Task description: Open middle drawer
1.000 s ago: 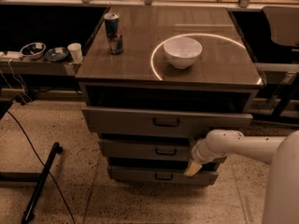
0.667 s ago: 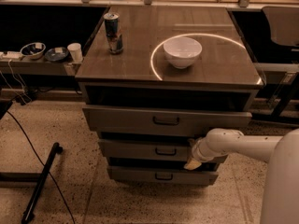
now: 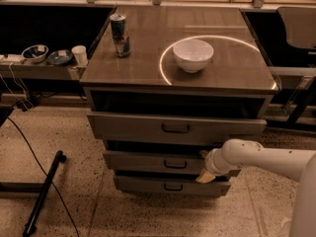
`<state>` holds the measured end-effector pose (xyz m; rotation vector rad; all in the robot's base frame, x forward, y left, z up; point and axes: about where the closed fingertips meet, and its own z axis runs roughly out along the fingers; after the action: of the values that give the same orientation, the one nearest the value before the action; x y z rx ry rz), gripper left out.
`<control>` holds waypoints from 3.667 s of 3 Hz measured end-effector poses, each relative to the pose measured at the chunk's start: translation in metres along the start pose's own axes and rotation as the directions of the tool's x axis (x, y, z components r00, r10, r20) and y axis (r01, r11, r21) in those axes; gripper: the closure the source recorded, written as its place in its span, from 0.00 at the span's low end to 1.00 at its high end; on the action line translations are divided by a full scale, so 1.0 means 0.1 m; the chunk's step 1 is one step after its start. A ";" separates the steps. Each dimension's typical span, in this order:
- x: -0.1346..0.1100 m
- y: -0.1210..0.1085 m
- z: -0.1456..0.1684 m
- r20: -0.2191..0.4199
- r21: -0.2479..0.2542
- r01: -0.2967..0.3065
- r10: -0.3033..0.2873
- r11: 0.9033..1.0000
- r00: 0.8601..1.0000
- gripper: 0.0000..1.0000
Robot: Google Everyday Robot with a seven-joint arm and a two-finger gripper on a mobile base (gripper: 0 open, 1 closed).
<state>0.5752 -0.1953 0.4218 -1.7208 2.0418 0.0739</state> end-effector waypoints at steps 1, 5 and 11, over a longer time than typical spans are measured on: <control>-0.03 0.27 -0.18 0.039 -0.016 0.016 -0.015 1.000 0.999 0.33; -0.20 1.19 -0.84 0.105 -0.116 0.070 -0.058 0.991 0.993 0.48; -0.60 1.25 0.20 -0.018 -0.401 0.105 -0.122 0.910 0.992 1.00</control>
Offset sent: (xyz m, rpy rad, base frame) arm -0.1169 0.0105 0.0188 0.0933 0.0696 0.1062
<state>0.4702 -0.1068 0.3954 -2.0965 2.0550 0.4497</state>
